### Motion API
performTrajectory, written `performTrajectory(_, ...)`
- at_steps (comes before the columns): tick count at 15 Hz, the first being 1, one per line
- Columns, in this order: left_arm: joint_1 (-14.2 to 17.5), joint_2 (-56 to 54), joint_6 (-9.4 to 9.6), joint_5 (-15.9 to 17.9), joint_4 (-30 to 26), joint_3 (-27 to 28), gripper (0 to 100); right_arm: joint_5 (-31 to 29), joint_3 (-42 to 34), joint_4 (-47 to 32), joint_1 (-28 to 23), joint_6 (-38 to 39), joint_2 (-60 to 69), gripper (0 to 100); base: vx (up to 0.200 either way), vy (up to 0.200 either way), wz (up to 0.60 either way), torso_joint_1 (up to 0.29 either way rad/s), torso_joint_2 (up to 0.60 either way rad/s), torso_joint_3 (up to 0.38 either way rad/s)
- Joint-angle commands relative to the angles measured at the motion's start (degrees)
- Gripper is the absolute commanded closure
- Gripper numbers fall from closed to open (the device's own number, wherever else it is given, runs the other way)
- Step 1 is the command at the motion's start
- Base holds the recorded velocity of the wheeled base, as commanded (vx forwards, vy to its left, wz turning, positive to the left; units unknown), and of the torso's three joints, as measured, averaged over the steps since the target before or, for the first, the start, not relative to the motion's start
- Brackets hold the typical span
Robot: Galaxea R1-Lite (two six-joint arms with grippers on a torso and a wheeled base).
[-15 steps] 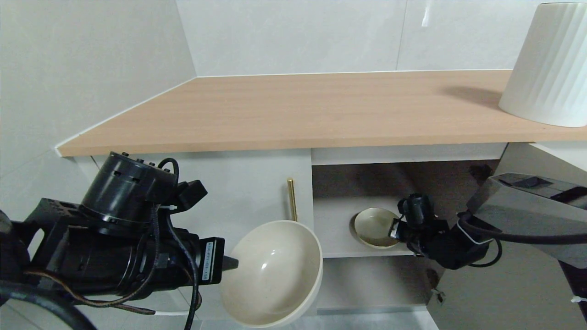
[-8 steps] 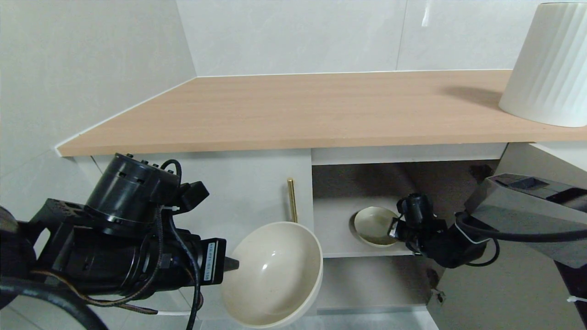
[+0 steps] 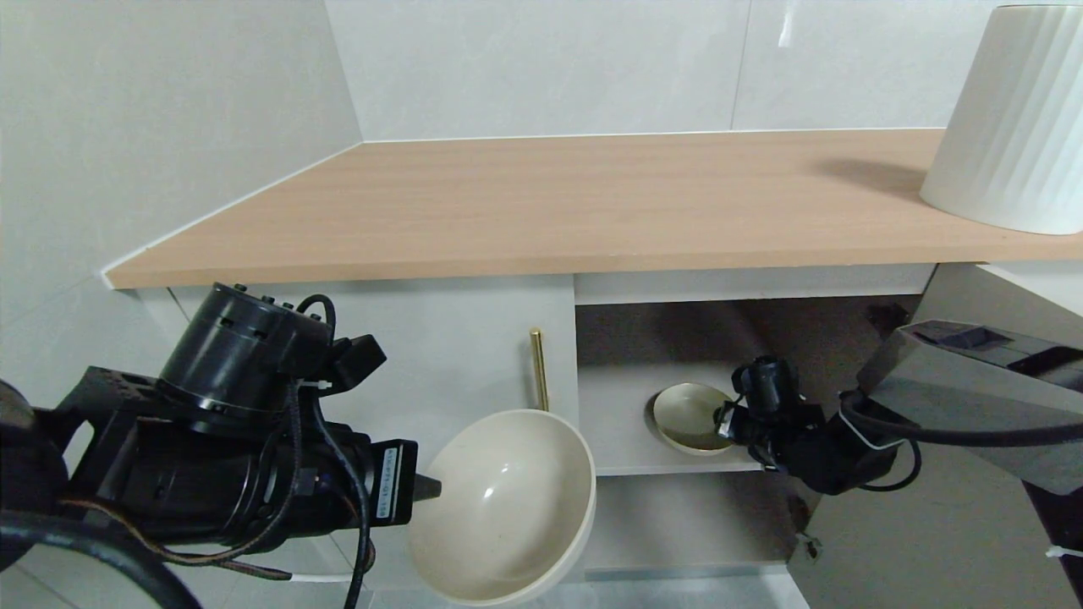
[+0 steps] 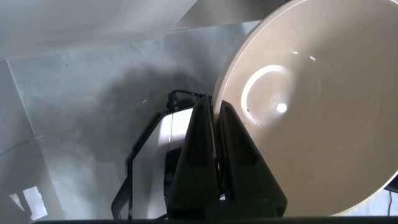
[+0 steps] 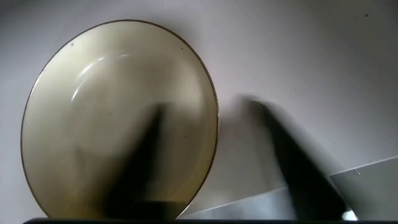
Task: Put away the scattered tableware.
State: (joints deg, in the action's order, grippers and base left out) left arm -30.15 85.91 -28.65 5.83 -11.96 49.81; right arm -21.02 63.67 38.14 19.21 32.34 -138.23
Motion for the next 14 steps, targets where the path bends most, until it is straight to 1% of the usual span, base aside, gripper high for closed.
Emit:
performTrajectory(1,0.00,0.14,0.00,-0.03,0.01,0.02,100,0.01,-0.04,0.00,0.04,0.00,0.24,0,0.000,0.000,0.00,0.000,0.00,0.000)
performTrajectory(4,0.00,0.23,0.00,-0.03,0.09,0.02,100,0.01,-0.30,-0.26,0.04,-0.09,0.50,0,0.000,0.000,0.00,0.000,0.00,0.000)
performTrajectory(7,0.00,0.31,0.00,-0.03,0.09,0.11,100,0.01,-1.36,-2.28,0.12,-0.09,2.35,0,0.000,0.000,0.00,0.000,0.00,0.000)
performTrajectory(8,-0.26,0.58,0.00,-0.03,0.09,0.11,100,0.71,-4.17,-3.69,0.56,-0.35,6.39,0,0.000,0.000,0.00,0.000,0.00,0.000)
performTrajectory(9,-1.67,1.37,0.00,-0.20,0.18,0.37,100,1.94,-6.19,-5.19,0.74,-1.14,10.52,0,0.000,0.000,0.00,0.000,0.00,0.000)
performTrajectory(10,-2.55,1.98,0.00,-0.73,0.18,0.64,100,4.49,-7.77,-7.38,1.35,-2.55,14.48,0,0.000,0.000,0.00,0.000,0.00,0.000)
performTrajectory(11,-3.51,2.95,0.17,-1.52,0.18,1.25,100,8.71,-10.32,-11.43,2.15,-4.66,20.98,0,0.000,0.000,0.00,0.000,0.00,0.000)
performTrajectory(12,-3.78,3.30,0.43,-1.96,0.18,1.61,100,10.73,-11.38,-13.53,2.94,-5.53,24.23,0,0.000,0.000,0.00,0.000,0.00,0.000)
performTrajectory(13,-4.04,3.92,1.75,-2.75,0.18,2.04,100,14.60,-12.78,-18.90,4.96,-9.14,31.62,0,0.000,0.000,0.00,0.000,0.00,0.000)
performTrajectory(14,-4.48,4.71,2.98,-3.37,0.18,2.48,100,16.80,-12.69,-24.35,7.15,-12.57,36.54,0,0.000,0.000,0.00,0.000,0.00,0.000)
